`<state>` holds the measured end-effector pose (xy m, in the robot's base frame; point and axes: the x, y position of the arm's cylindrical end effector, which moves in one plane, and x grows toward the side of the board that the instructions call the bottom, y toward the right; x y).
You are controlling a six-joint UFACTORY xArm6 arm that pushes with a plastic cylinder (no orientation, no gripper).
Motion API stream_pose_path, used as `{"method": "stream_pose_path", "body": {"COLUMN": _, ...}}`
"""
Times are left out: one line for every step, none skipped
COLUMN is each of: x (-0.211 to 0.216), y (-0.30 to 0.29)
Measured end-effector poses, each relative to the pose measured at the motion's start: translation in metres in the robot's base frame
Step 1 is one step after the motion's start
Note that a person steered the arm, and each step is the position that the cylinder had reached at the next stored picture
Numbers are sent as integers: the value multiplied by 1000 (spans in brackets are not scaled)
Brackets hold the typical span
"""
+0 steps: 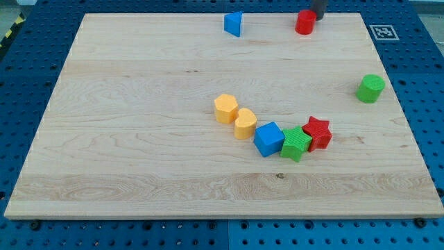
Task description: Move the red circle into the red star
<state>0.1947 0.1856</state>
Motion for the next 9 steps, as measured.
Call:
{"method": "stream_pose_path", "body": {"x": -3, "y": -21}}
{"method": "stream_pose_path", "body": {"x": 2, "y": -50}}
{"method": "stream_pose_path", "body": {"x": 27, "y": -51}}
{"method": "stream_pose_path", "body": {"x": 28, "y": -51}}
{"method": "stream_pose_path", "body": {"x": -3, "y": -51}}
{"method": "stream_pose_path", "body": {"x": -2, "y": -35}}
{"method": "stream_pose_path", "body": {"x": 15, "y": -13}}
{"method": "stream_pose_path", "body": {"x": 26, "y": -3}}
{"method": "stream_pose_path", "body": {"x": 26, "y": -6}}
